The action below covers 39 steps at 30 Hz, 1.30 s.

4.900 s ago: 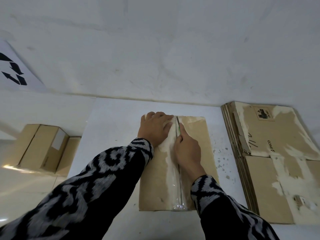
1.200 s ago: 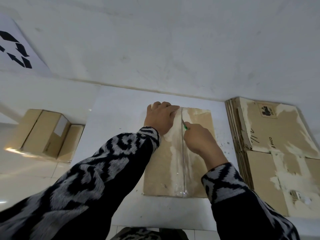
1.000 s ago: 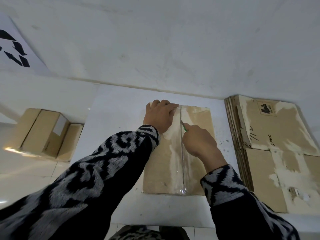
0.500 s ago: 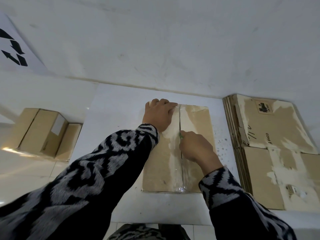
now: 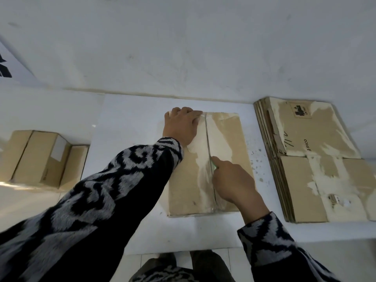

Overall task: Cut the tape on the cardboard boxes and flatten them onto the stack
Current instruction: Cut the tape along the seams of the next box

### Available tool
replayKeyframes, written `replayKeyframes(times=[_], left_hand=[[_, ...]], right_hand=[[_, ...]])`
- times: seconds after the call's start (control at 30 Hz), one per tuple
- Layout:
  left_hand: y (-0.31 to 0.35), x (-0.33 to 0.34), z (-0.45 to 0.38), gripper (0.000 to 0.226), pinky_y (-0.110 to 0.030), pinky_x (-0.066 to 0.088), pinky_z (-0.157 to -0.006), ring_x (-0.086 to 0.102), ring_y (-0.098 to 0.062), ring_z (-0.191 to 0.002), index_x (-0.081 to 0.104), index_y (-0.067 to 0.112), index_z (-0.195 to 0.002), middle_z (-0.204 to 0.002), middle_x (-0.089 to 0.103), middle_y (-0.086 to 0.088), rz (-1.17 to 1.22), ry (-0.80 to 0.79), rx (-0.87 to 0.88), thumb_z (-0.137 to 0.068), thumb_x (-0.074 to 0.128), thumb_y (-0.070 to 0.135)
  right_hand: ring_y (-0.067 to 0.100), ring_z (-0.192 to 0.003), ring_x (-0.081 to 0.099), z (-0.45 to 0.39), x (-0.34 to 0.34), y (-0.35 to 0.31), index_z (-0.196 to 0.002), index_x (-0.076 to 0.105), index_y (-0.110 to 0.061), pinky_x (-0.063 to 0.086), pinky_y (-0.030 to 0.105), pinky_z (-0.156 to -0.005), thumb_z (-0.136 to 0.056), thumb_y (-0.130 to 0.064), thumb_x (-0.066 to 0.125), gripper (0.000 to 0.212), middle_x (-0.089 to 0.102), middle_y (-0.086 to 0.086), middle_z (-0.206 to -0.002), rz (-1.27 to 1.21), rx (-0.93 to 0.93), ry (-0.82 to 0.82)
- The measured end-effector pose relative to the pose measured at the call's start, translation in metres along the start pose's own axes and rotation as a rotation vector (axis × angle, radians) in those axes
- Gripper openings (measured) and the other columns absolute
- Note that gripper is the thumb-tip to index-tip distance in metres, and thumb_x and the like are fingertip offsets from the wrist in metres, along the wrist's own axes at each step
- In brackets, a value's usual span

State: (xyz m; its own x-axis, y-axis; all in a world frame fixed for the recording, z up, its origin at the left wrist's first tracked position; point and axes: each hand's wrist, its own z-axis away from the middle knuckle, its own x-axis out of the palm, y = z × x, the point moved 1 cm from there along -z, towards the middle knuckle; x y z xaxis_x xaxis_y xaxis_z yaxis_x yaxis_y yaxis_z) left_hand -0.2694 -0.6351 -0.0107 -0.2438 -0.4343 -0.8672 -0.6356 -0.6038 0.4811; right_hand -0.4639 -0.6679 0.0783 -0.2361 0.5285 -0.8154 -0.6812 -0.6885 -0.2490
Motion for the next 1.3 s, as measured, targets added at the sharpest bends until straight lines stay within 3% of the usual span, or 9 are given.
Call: replayKeyframes(times=[0.17,0.3,0.4,0.5,0.6,0.73,0.93,1.1,1.3], left_hand=[[0.016,-0.023,0.038,0.046,-0.055,0.012,-0.116,0.024,-0.028,-0.147,0.047,0.031,-0.143,-0.156,0.036,0.0,0.175,0.082,0.08,-0.1,0.032,0.037],[0.025,-0.013,0.133,0.049,-0.051,0.004,-0.118,0.005,-0.031,-0.151,0.034,0.034,-0.151,-0.163,0.019,-0.002,-0.026,-0.151,0.099,-0.102,0.024,0.041],[0.023,-0.004,0.151,0.05,-0.053,0.009,-0.12,-0.004,-0.028,-0.152,0.022,0.035,-0.154,-0.166,0.007,0.001,-0.123,-0.181,0.035,-0.104,0.022,0.041],[0.026,-0.002,0.147,0.051,-0.053,0.013,-0.118,-0.006,-0.026,-0.152,0.019,0.035,-0.155,-0.166,0.003,0.003,-0.129,-0.188,0.022,-0.104,0.023,0.039],[0.027,-0.001,0.149,0.051,-0.053,0.014,-0.118,-0.006,-0.025,-0.152,0.018,0.035,-0.155,-0.166,0.003,0.004,-0.143,-0.198,0.012,-0.104,0.022,0.039],[0.028,-0.001,0.15,0.051,-0.053,0.014,-0.12,-0.006,-0.025,-0.152,0.018,0.035,-0.155,-0.166,0.003,0.003,-0.153,-0.187,0.016,-0.104,0.022,0.038],[0.03,-0.002,0.154,0.05,-0.053,0.017,-0.119,-0.005,-0.025,-0.152,0.021,0.035,-0.155,-0.166,0.006,0.003,-0.141,-0.165,0.02,-0.105,0.022,0.038],[0.03,-0.001,0.156,0.051,-0.053,0.017,-0.118,-0.005,-0.024,-0.152,0.021,0.036,-0.155,-0.166,0.006,0.003,-0.137,-0.153,0.02,-0.104,0.023,0.039],[0.029,-0.001,0.155,0.051,-0.052,0.016,-0.119,-0.006,-0.025,-0.152,0.02,0.036,-0.155,-0.166,0.004,0.003,-0.153,-0.166,0.011,-0.104,0.021,0.039]], right_hand=[[0.025,-0.106,0.055,0.004,-0.001,0.004,-0.154,0.025,-0.032,0.05,0.039,-0.087,-0.099,-0.013,0.028,0.058,0.054,0.002,-0.135,-0.029,-0.001,-0.015],[0.028,-0.112,0.055,0.003,-0.002,0.006,-0.154,0.027,-0.031,0.05,0.041,-0.091,-0.1,-0.016,0.028,0.056,0.053,0.004,-0.138,-0.006,-0.025,-0.004],[0.025,-0.11,0.054,0.003,0.004,0.005,-0.154,0.025,-0.031,0.048,0.037,-0.087,-0.101,-0.017,0.028,0.055,0.054,0.003,-0.137,-0.004,-0.041,0.01],[0.021,-0.095,0.05,0.01,0.01,0.009,-0.154,0.024,-0.032,0.043,0.034,-0.077,-0.101,-0.017,0.028,0.056,0.058,0.002,-0.129,-0.019,-0.038,0.037],[0.024,-0.108,0.054,0.025,0.014,0.013,-0.154,0.026,-0.029,0.046,0.035,-0.086,-0.1,-0.015,0.03,0.056,0.055,0.002,-0.133,0.025,-0.038,-0.012],[0.023,-0.094,0.057,0.039,0.027,0.014,-0.152,0.029,-0.026,0.047,0.034,-0.075,-0.097,-0.011,0.035,0.057,0.061,0.004,-0.119,0.031,-0.017,0.013],[0.021,-0.095,0.051,0.05,0.021,0.02,-0.149,0.034,-0.027,0.043,0.032,-0.075,-0.097,-0.011,0.034,0.055,0.057,0.001,-0.124,0.077,-0.049,-0.018],[0.025,-0.117,0.053,0.063,0.014,0.02,-0.155,0.026,-0.03,0.047,0.034,-0.088,-0.099,-0.012,0.031,0.059,0.049,0.001,-0.141,0.096,-0.065,-0.051],[0.025,-0.107,0.054,0.068,0.015,0.018,-0.148,0.039,-0.025,0.048,0.034,-0.08,-0.098,-0.01,0.03,0.053,0.052,0.004,-0.135,0.141,-0.056,-0.06]])
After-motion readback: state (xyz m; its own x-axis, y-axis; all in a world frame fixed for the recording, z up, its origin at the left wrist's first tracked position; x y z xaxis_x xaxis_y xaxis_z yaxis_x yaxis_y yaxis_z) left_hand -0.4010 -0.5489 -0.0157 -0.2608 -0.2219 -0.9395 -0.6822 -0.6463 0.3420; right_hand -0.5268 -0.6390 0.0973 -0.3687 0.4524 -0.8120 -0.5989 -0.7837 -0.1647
